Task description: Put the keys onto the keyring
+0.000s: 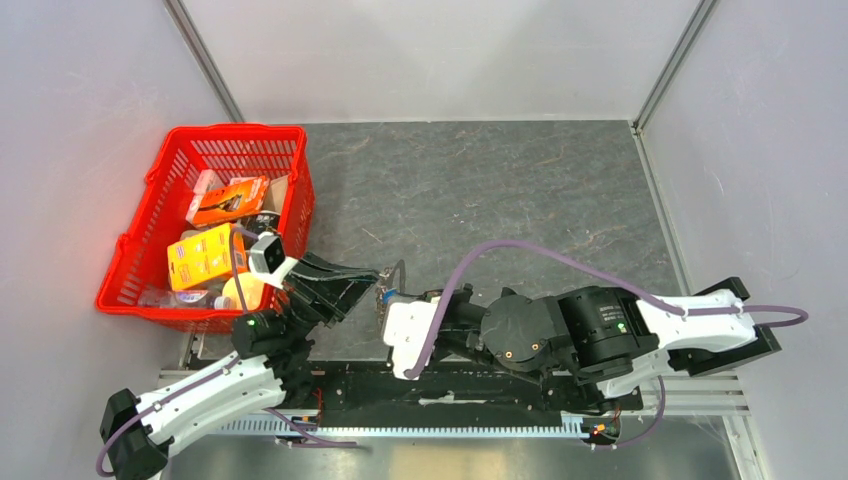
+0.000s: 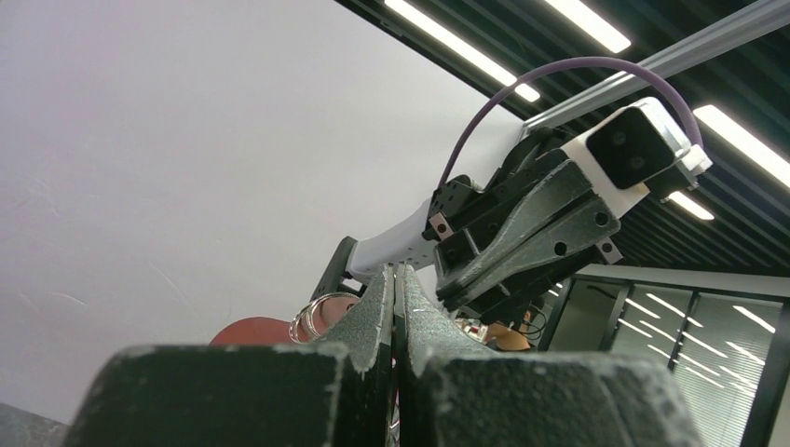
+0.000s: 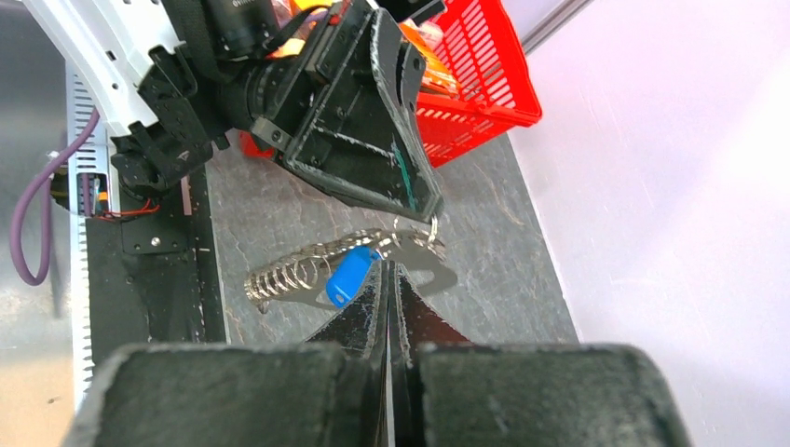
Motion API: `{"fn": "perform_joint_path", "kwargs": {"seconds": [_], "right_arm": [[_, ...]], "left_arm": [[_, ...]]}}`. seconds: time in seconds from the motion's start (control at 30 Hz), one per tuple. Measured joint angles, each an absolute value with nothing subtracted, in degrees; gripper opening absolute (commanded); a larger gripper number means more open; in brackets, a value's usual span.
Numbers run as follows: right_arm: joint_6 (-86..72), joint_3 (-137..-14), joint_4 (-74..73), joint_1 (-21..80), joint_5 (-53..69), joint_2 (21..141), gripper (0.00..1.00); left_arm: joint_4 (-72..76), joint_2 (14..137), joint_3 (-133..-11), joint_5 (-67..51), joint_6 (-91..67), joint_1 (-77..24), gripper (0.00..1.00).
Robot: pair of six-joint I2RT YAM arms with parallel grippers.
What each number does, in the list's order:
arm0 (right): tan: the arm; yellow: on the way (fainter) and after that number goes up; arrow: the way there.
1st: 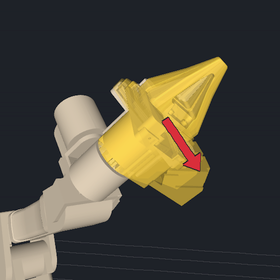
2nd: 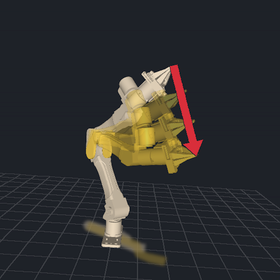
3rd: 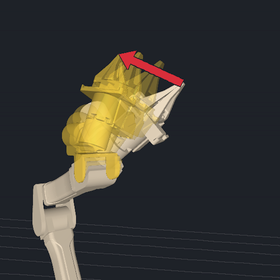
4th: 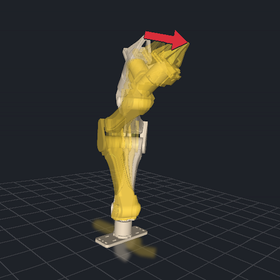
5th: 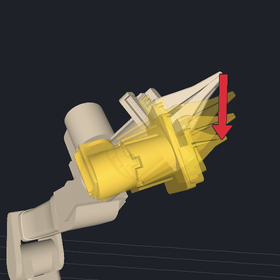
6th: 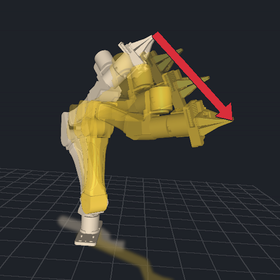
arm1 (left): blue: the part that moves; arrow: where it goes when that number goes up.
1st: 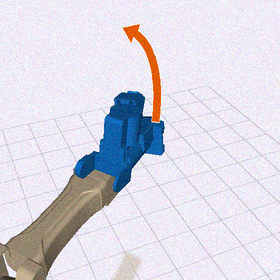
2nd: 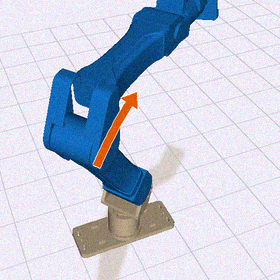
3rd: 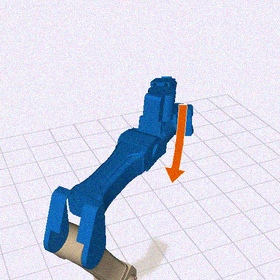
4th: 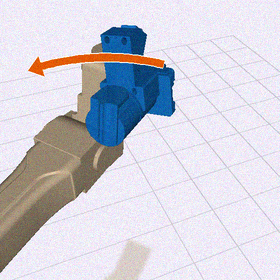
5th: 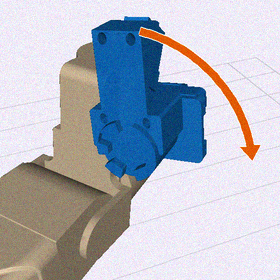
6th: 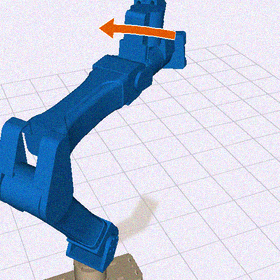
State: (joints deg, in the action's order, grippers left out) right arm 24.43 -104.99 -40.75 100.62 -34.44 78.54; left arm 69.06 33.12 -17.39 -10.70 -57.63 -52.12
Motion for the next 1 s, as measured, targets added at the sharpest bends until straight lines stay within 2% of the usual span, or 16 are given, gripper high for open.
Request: {"fn": "perform_joint_path", "kwargs": {"seconds": [0.13,0.27,0.47,0.6,0.8,1.0], "right_arm": [[23.6,-102.5,-40.8,100.6,-35.8,76.3,0.00],[22.2,-99.5,-40.7,100.6,-37.1,73.9,0.12],[19.7,-94.6,-40.4,100.6,-39.7,69.4,0.39],[17.4,-91.5,-40.0,100.6,-41.5,66.1,0.51],[13.5,-87.0,-39.2,99.9,-44.3,61.5,0.60],[8.9,-82.3,-38.5,94.7,-44.4,58.5,0.63]], "left_arm": [[68.9,33.3,-17.4,-10.8,-57.6,-52.1,0.02],[68.7,33.4,-17.4,-10.9,-57.6,-52.1,0.02],[67.2,33.8,-17.6,-11.1,-57.5,-52.1,0.02],[64.9,34.6,-18.3,-11.0,-56.6,-52.1,0.02],[60.6,36.7,-20.1,-11.0,-54.3,-52.1,0.02],[51.9,38.2,-24.1,-10.8,-49.9,-52.1,0.02]]}}
